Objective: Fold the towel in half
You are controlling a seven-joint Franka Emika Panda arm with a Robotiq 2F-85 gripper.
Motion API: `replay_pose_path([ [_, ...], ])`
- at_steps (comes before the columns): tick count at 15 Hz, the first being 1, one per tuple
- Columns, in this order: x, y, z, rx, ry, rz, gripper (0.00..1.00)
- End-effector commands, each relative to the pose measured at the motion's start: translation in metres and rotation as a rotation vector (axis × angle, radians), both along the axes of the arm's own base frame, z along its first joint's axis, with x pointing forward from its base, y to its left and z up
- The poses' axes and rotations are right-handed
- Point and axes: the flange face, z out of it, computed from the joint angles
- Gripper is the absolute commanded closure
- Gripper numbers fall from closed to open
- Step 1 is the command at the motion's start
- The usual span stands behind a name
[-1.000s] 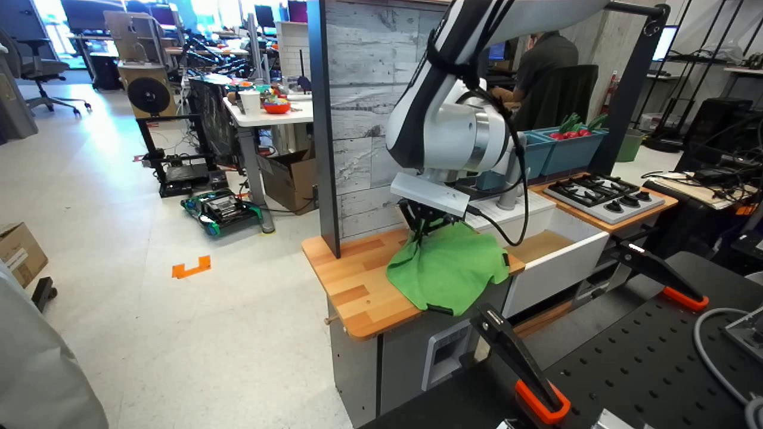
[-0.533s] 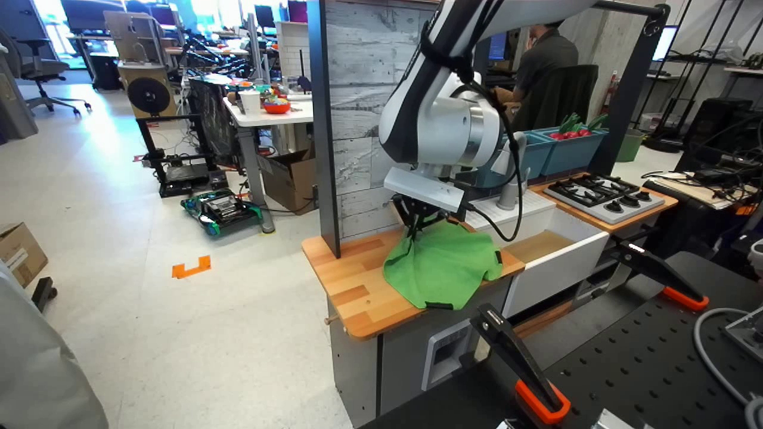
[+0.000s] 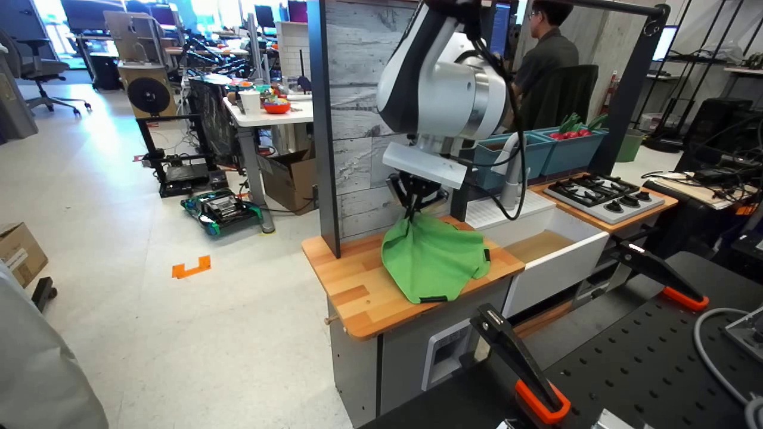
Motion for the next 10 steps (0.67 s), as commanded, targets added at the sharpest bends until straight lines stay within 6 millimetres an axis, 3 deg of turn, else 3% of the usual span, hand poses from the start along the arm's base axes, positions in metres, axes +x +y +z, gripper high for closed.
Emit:
replay_pose_path([
  [1, -0.025, -0.008, 0.024, 0.006, -0.003, 0.035, 0.99],
  [5, -0.051, -0.028, 0.03, 0.005, 0.017, 0.049, 0.99],
  [10, -0.089, -0.061, 0.02, 0.006, 0.059, 0.043, 0.99],
])
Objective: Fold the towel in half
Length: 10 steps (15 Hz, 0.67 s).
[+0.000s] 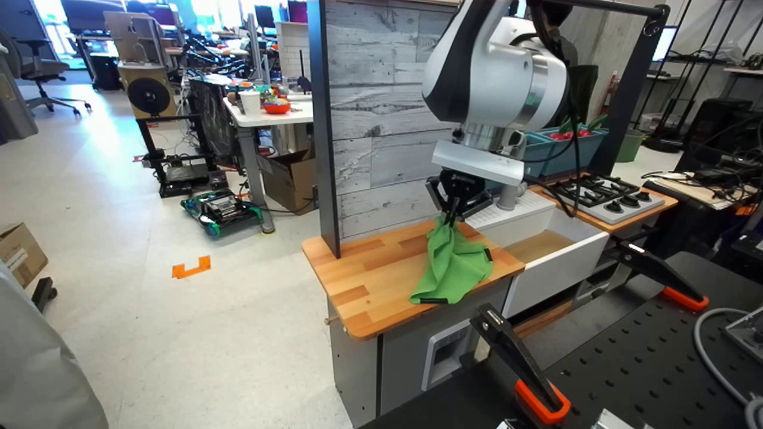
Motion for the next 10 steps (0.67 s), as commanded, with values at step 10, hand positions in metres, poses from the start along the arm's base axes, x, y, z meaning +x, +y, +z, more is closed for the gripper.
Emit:
replay_pose_path([
  [10, -0.076, -0.072, -0.045, 0.005, 0.074, -0.054, 0.99],
])
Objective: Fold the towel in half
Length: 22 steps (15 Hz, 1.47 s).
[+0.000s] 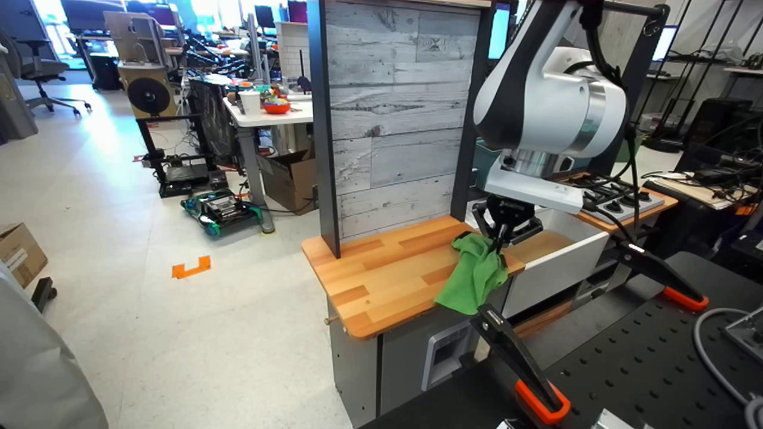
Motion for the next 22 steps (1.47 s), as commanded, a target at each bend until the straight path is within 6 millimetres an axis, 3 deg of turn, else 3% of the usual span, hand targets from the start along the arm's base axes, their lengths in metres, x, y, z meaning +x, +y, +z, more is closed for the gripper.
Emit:
replay_pose_path([
  [1, -0.013, -0.014, -0.016, 0.0, 0.008, -0.017, 0.99],
  [6, -0.016, -0.022, -0.04, 0.007, 0.054, -0.039, 0.99],
  [7, -0.016, -0.021, -0.043, 0.005, 0.06, -0.043, 0.71],
  [9, -0.015, -0.02, -0.047, 0.005, 0.066, -0.04, 0.63],
  [17, -0.012, -0.018, -0.044, 0.009, 0.063, -0.034, 0.04],
  [22, -0.006, -0.016, -0.034, 0.019, 0.045, -0.031, 0.0],
])
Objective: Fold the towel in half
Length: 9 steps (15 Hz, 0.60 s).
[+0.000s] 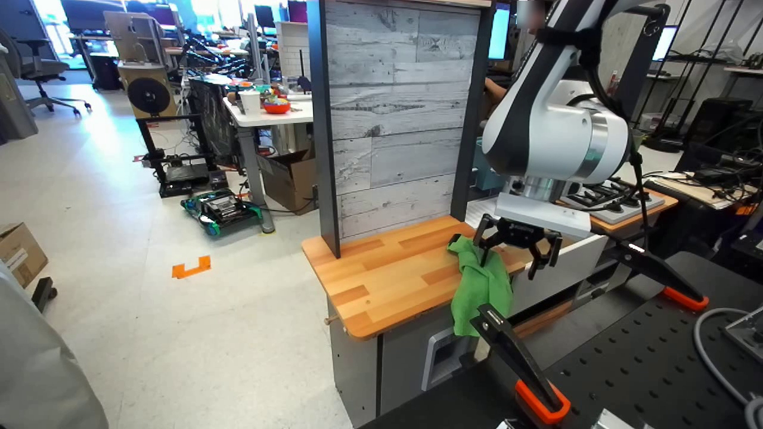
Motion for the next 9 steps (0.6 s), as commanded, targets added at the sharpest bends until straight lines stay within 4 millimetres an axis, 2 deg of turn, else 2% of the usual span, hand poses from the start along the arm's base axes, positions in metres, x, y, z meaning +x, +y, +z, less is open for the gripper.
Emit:
replay_pose_path([
  [1, 0.011, 0.003, 0.009, 0.015, -0.016, 0.003, 0.0],
  [4, 0.016, 0.005, 0.023, 0.023, -0.037, 0.007, 0.0],
  [9, 0.014, 0.015, 0.065, 0.027, -0.066, 0.049, 0.0],
])
